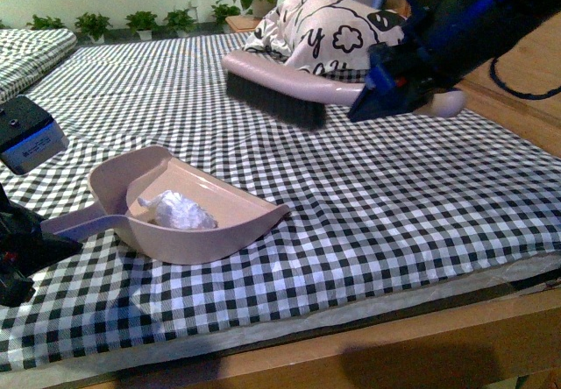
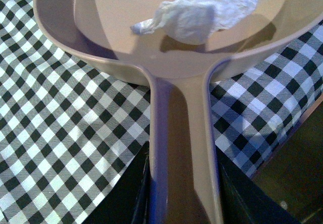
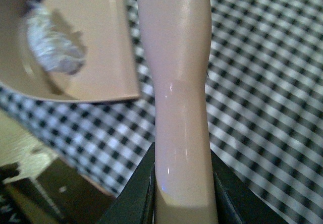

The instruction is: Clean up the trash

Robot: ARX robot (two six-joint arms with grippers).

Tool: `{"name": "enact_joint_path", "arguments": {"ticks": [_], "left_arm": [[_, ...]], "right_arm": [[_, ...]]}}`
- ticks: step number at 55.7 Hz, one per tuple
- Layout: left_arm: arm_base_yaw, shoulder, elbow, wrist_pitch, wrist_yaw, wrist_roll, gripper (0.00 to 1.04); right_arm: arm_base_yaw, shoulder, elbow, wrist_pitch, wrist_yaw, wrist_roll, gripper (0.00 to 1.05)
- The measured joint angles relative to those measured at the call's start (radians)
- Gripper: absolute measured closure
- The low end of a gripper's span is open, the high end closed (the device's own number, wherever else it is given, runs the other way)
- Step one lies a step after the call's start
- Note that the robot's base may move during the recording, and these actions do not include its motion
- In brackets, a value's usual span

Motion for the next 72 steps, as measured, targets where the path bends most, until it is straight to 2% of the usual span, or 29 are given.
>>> {"name": "enact_joint_path", "arguments": {"ticks": [6, 14, 25, 35, 45, 47, 53, 59, 65, 72], "left_arm": [[-0.007, -0.006, -0.058, 0.197, -0.091, -0.137, 0.77], [-0.002, -0.058, -0.068, 0.317, -0.203, -0.338, 0.77], [0.002, -0.196, -0.066, 0.332, -0.393, -0.537, 0.77], [-0.031, -0.347, -0.068, 0.296, -0.531, -0.592, 0.77], [-0.156, -0.555, -0.111, 0.265, -0.647, -0.579, 0.77], [-0.218, -0.629, -0.135, 0.257, -0.701, -0.561, 0.77], [-0.355, -0.777, -0.185, 0.232, -0.847, -0.546, 0.77], [-0.439, -0.848, -0.214, 0.231, -0.952, -0.534, 0.77], [-0.503, -0.885, -0.238, 0.240, -1.040, -0.530, 0.77], [-0.542, -0.898, -0.264, 0.238, -1.095, -0.543, 0.77]], "right_arm": [[-0.041, -0.063, -0.095, 0.132, 0.091, 0.085, 0.84], [-0.101, -0.227, -0.251, 0.239, 0.094, 0.241, 0.84], [-0.208, -0.594, -0.439, 0.255, -0.032, 0.468, 0.84], [-0.298, -0.904, -0.539, 0.207, -0.154, 0.663, 0.84], [-0.382, -1.132, -0.566, 0.129, -0.219, 0.782, 0.84], [-0.413, -1.185, -0.566, 0.101, -0.245, 0.798, 0.84], [-0.549, -1.303, -0.569, 0.067, -0.401, 0.840, 0.84], [-0.618, -1.333, -0.566, 0.092, -0.472, 0.858, 0.84], [-0.656, -1.327, -0.570, 0.115, -0.484, 0.881, 0.84], [-0.666, -1.324, -0.582, 0.126, -0.460, 0.885, 0.84]]}}
